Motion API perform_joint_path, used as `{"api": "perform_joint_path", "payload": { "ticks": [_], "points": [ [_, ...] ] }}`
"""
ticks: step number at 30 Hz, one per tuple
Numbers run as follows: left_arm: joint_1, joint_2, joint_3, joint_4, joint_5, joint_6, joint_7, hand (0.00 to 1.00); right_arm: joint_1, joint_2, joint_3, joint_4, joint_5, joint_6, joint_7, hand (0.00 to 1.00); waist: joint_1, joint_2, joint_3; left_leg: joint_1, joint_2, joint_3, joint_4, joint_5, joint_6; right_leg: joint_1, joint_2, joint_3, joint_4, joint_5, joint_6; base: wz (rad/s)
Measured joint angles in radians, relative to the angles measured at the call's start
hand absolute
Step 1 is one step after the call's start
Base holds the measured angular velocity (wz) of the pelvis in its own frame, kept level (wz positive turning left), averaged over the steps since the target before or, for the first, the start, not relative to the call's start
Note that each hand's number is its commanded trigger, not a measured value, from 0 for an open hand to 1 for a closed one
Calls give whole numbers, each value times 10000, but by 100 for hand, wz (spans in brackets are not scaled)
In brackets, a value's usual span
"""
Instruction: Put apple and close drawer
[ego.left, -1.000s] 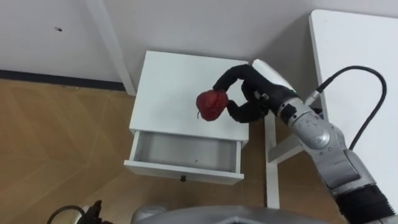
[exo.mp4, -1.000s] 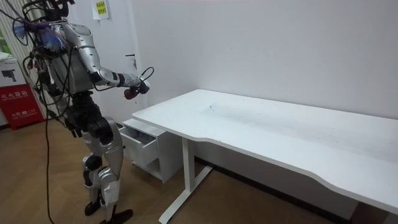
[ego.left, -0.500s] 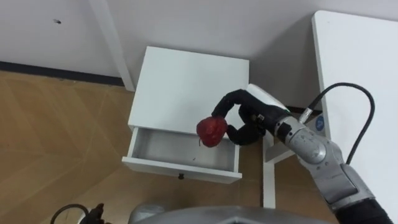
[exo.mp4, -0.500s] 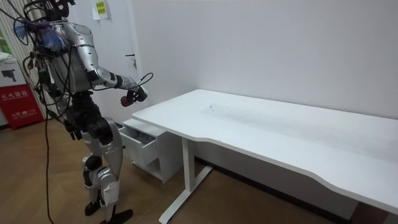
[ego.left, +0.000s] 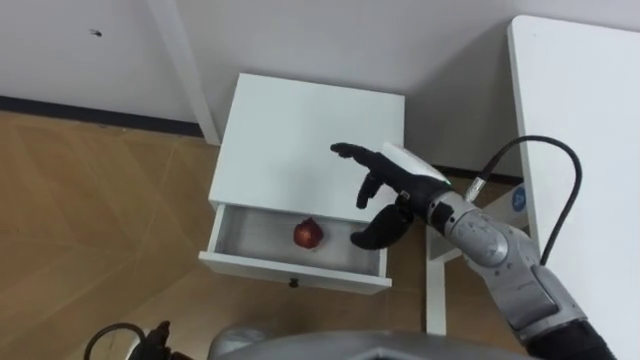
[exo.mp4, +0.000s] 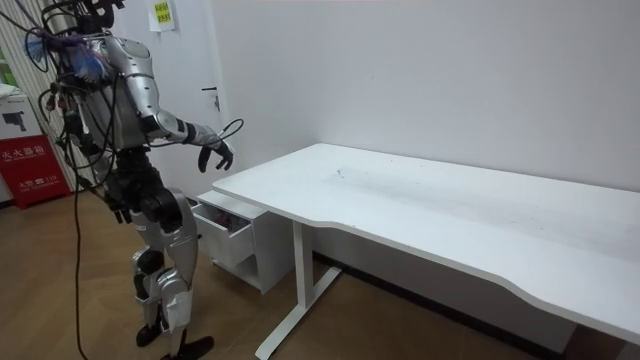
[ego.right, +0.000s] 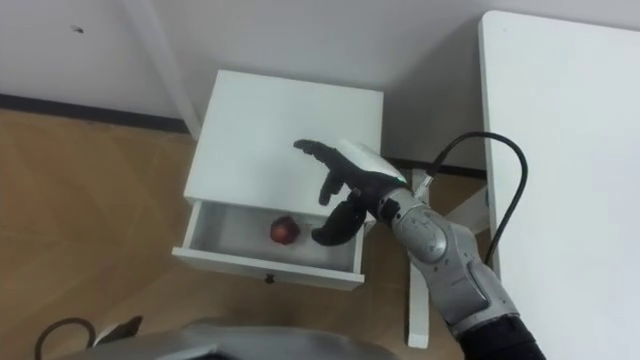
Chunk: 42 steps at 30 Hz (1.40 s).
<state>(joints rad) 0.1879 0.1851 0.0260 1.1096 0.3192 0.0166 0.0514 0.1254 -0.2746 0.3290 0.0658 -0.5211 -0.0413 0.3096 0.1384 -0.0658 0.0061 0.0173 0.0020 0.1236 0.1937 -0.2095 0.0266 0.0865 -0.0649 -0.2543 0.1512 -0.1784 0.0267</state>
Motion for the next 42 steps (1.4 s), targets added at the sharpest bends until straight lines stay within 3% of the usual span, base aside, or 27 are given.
{"api": "perform_joint_path", "payload": {
  "ticks": [15,20,22,23,24,25,26,27,28,29,30,31,33,34,35,37,38,40,41,42],
  "points": [
    [21,-87,37,-114,-6,-4,41,0,185,25,-95,494,87,117,87,0,-12,-6,-17,-38,8,-5,45,0,0,-20,-6,-72,0,0,0,0],
    [181,-198,129,-113,-108,-14,244,0,360,407,-1178,1899,64,-123,-753,0,-336,93,-32,-98,6,109,159,-12,22,22,-156,-273,113,-6,11,14],
    [181,-224,130,-60,-109,22,245,0,310,460,-1834,2968,88,-115,-1224,0,-581,213,-38,-205,-32,285,492,-129,176,-201,-289,-326,797,-111,178,19],
    [179,-247,137,-2,-103,48,234,0,410,452,-2470,3567,88,-4,-1569,0,-794,422,-71,-285,-37,421,633,-177,263,-726,-492,-328,1990,-231,344,38],
    [135,-222,145,41,-115,66,235,0,479,442,-3065,4297,183,25,-2050,0,-992,565,-60,-246,-94,509,609,-200,359,-1550,-813,-221,3852,-229,345,41],
    [135,-140,145,66,-113,66,235,0,493,436,-3272,4722,294,36,-2295,0,-1098,525,-46,-200,-199,566,607,-191,442,-2078,-1049,-103,4900,-175,314,38],
    [119,-19,261,85,-16,94,240,0,541,397,-3755,5626,408,48,-2644,0,-1280,448,-78,-111,-364,582,752,-259,631,-3115,-1413,422,6796,455,261,18],
    [126,-15,498,135,-27,114,240,0,509,341,-4297,6628,430,71,-2965,0,-1352,631,-62,-106,-307,605,1059,-380,810,-4197,-1386,1113,8360,2161,411,-8],
    [72,80,511,230,-129,100,241,0,516,197,-4365,7290,311,86,-3332,0,-1359,944,-44,-281,-123,656,1400,-552,949,-5582,-1109,1783,10380,3327,369,-32],
    [1,153,508,274,-210,125,249,0,483,186,-4318,7420,333,-17,-3478,0,-1373,955,-6,-431,-76,655,1586,-609,1032,-6338,-986,1983,11843,3034,278,-43],
    [-129,254,497,309,-330,259,249,0,328,193,-4288,7821,590,-299,-3536,0,-1487,1100,32,-705,148,558,1942,-647,1060,-7595,-757,1977,14643,2259,75,-15],
    [-324,265,501,464,-331,361,239,0,174,156,-4294,8444,1063,-449,-3528,0,-1657,1346,111,-901,445,283,2121,-673,1097,-8444,-621,1687,16652,1663,-15,4],
    [-549,300,484,487,-332,556,216,0,106,96,-4136,9438,1771,-337,-3555,0,-1706,1594,159,-1071,657,63,2246,-726,1074,-9245,-555,1723,17905,1209,51,27],
    [-533,344,506,451,-322,605,218,0,239,55,-3849,9877,2080,-46,-3539,0,-1684,1521,200,-1142,633,54,2575,-903,1100,-9392,-577,1991,17960,1031,182,16],
    [-470,344,526,404,-312,672,217,0,329,60,-3808,9971,2160,111,-3521,0,-1682,1466,194,-1180,592,77,2740,-966,1102,-9346,-654,2125,17873,978,189,8],
    [-136,266,536,289,-318,844,192,0,460,37,-3809,10345,2472,452,-3531,0,-1697,1457,175,-1304,523,143,3108,-1208,1193,-8627,-770,2270,16580,933,156,-6],
    [212,253,534,230,-332,861,167,0,470,47,-3796,10523,2644,637,-3527,0,-1675,1454,144,-1310,479,203,3095,-1251,1157,-7673,-792,2233,14823,946,208,-18],
    [777,289,649,10,-326,951,161,0,630,109,-3686,10797,2806,766,-3498,0,-1628,1113,55,-1164,24,258,2817,-1194,1206,-5156,-1109,1925,10205,792,450,-8],
    [862,277,719,-14,-326,958,173,0,663,146,-3686,10879,2806,790,-3489,0,-1558,1006,32,-1090,-49,332,2708,-1160,1227,-4472,-1125,1862,9016,732,499,0],
    [941,234,760,-15,-334,976,194,0,674,168,-3691,11041,2861,805,-3438,0,-1467,883,31,-984,-175,366,2454,-1036,1275,-3278,-1085,1623,6878,571,574,-4]
  ]
}}
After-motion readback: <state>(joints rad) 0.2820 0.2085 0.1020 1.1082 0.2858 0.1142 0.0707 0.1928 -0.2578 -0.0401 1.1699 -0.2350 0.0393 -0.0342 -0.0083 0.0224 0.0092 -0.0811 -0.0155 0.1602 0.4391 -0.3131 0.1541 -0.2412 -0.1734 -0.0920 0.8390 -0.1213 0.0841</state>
